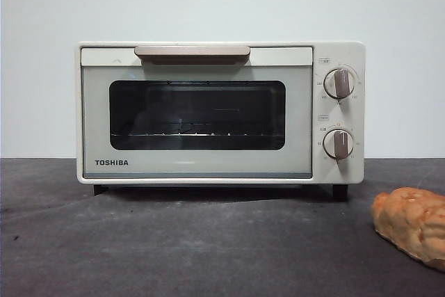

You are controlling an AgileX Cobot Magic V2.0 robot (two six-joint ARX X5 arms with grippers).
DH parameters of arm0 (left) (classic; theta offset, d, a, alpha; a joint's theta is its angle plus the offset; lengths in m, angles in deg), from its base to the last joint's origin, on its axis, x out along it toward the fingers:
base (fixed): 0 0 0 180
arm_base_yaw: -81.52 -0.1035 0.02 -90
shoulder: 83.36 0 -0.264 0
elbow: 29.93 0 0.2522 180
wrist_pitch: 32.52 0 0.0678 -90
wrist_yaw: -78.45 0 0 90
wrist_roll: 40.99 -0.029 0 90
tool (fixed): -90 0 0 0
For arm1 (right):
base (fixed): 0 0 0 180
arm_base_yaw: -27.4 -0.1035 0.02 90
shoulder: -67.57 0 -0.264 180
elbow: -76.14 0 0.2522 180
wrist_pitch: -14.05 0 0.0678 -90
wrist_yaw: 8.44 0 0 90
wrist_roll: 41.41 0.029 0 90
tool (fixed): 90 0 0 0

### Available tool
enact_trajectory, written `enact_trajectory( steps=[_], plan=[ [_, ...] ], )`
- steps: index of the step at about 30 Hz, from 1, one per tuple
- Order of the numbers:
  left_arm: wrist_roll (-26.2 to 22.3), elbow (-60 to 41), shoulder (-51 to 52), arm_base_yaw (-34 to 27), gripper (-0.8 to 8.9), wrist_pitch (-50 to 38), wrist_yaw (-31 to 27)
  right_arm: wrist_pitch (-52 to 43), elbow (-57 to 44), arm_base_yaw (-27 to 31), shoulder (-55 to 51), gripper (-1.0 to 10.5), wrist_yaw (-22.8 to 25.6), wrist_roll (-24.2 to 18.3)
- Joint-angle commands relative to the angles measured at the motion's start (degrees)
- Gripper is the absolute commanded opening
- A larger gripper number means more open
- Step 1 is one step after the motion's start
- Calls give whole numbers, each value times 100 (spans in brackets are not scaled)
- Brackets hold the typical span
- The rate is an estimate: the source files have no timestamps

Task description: The left arm flap open the oven, the right arm pick bread and place it into oven, the left arm flap close the oven

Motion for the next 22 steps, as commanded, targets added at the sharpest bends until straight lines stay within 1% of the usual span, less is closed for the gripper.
enact_trajectory(
  steps=[1,3,6,13,16,19,22],
  plan=[
    [-302,566,-323,-13,17,267,105,186,446,0,254,6,-7,-118],
    [-553,946,-625,-13,17,544,195,415,772,0,509,6,-26,-262],
    [-968,1508,-1134,-13,17,957,374,848,1292,-2,953,6,-179,-579],
    [-1937,2712,-2450,-9,17,2026,1222,2184,2559,-2,2199,6,-876,-1467],
    [-2284,3095,-2916,2,17,2450,1475,2820,3040,-13,2702,6,-1137,-1805],
    [-2535,3379,-3265,74,17,2833,1606,3484,3453,-31,3134,6,-1351,-2063],
    [-2677,3523,-3445,173,17,3056,1606,4107,3744,-127,3456,6,-1421,-2253]
  ],
)
